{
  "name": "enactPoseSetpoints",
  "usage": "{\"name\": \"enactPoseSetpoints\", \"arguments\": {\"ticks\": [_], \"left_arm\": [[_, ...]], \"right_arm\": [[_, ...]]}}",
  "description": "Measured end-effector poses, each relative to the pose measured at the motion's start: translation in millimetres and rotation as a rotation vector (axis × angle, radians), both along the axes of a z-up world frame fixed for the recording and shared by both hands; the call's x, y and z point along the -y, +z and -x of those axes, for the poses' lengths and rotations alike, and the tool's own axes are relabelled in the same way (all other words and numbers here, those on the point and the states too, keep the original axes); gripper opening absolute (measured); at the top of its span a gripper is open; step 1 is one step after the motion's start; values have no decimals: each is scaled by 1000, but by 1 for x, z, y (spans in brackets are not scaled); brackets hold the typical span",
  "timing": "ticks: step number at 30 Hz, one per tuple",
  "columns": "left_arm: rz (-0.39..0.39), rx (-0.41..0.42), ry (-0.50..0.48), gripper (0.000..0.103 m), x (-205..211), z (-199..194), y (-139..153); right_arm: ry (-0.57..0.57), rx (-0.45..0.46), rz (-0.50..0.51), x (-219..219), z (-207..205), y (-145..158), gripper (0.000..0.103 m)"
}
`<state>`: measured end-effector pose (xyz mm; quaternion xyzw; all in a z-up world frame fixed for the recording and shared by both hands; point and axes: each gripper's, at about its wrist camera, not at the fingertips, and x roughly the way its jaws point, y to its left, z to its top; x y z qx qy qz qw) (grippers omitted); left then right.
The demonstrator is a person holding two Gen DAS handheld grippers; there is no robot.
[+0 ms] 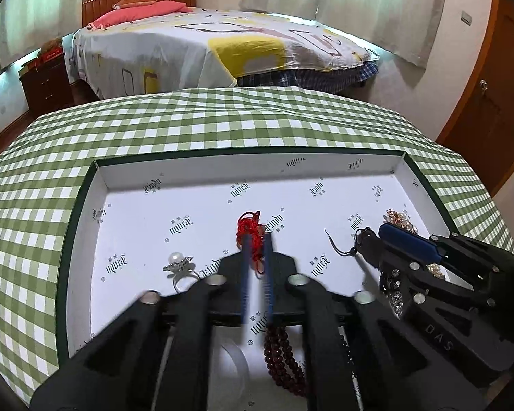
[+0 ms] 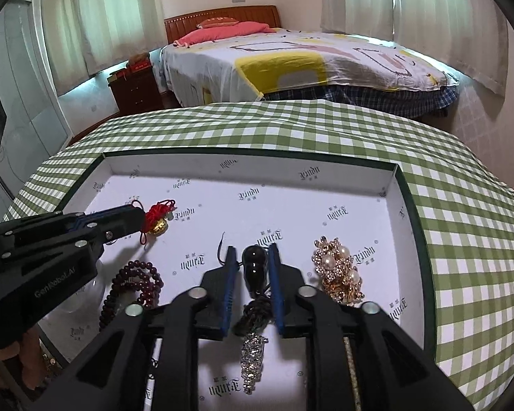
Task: Organize jewelry
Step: 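Lower the red charm and black pendant into the tray and open both grippers, then withdraw both open grippers from the tray toward the gold chain and red charm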
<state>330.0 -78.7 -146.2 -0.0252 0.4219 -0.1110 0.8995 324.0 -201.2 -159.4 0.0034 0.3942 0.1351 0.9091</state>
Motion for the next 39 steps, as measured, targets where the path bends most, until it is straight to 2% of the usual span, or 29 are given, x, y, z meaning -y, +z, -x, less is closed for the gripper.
{"name": "enactPoseSetpoints", "arguments": {"ticks": [2, 4, 5, 6, 12, 18, 21, 27, 32, 39], "left_arm": [[1, 0, 6, 30, -1, 1, 0], [4, -1, 2, 31, -1, 2, 1], [2, 0, 2, 34, -2, 2, 1], [-1, 3, 5, 41, -2, 3, 2], [20, 36, 2, 59, -8, 16, 14], [13, 115, 14, 67, -15, 43, 38], [11, 167, 39, 69, -22, 65, 48], [8, 221, 81, 70, -34, 101, 59], [7, 232, 108, 70, -44, 125, 62], [-25, 221, 144, 70, -57, 156, 51]], "right_arm": [[-3, 1, -4, 1, 2, 0, 29], [-5, 8, -5, 2, 4, 2, 34], [-6, 11, -5, 2, 5, 3, 35], [-6, 14, -6, 2, 6, 4, 36], [-17, 56, -13, 5, 17, 17, 42], [-29, 106, -25, 10, 41, 34, 43], [-35, 123, -32, 12, 56, 41, 44], [-42, 141, -40, 11, 85, 46, 45], [-41, 137, -42, 8, 104, 43, 45], [-14, 106, -38, -1, 127, 30, 45]]}}
